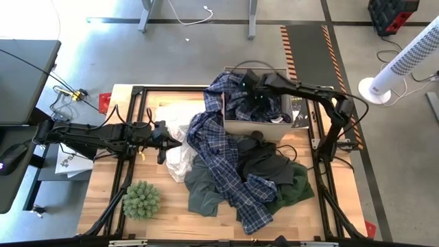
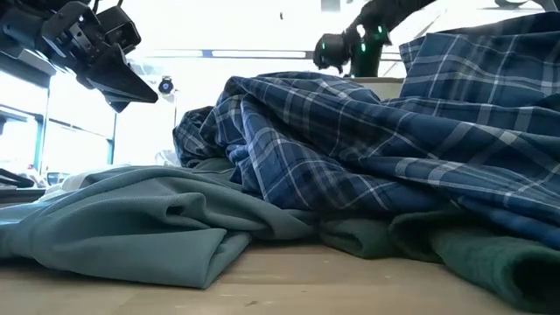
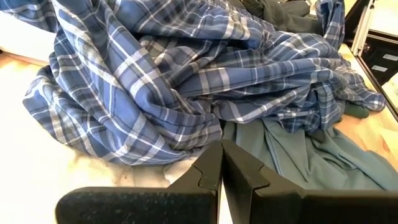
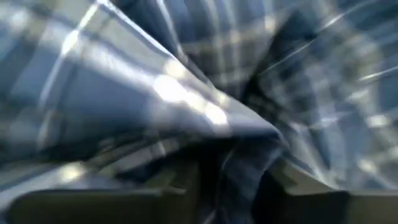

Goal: Sort clothes
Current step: Put the blue striped long-sleeve shirt into the laundry bin

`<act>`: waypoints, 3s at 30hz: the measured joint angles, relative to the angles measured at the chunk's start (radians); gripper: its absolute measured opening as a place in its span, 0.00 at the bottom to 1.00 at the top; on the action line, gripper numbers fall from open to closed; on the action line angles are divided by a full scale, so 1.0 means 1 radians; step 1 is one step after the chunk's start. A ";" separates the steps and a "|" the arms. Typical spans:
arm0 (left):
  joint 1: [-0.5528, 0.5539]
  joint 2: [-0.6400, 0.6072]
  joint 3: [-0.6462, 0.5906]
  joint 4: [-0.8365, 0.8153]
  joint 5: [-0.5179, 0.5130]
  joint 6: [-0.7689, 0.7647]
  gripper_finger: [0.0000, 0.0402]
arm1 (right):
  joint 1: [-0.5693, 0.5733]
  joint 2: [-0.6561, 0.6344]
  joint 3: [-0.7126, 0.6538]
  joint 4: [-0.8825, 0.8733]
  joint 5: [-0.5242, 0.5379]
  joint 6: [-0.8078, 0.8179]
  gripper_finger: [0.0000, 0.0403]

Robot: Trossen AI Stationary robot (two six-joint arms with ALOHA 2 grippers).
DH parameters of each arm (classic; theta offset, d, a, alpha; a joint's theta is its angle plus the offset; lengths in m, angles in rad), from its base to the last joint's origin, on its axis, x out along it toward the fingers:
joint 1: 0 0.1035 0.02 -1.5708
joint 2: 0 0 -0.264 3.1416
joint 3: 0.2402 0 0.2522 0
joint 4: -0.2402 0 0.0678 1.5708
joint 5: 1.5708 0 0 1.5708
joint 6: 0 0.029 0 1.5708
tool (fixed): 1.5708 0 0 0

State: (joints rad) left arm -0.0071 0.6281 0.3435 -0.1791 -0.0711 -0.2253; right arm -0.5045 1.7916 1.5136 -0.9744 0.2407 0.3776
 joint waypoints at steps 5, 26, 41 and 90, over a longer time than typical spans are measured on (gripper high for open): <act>0.000 0.000 0.000 0.000 0.000 0.000 0.02 | 0.033 -0.002 0.246 -0.065 -0.016 -0.026 0.41; 0.000 0.000 0.000 0.017 -0.030 0.027 0.02 | 0.207 0.402 0.580 0.152 0.370 -0.746 0.43; 0.000 0.000 0.000 -0.029 -0.026 0.008 0.02 | 0.229 0.462 0.829 0.122 0.850 -0.708 0.01; -0.002 0.000 0.000 0.018 -0.019 0.027 0.02 | 0.072 0.084 0.372 -0.435 0.268 0.284 0.33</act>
State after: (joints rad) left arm -0.0093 0.6281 0.3439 -0.1608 -0.0902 -0.1978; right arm -0.4327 1.8757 1.8858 -1.4098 0.5091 0.6614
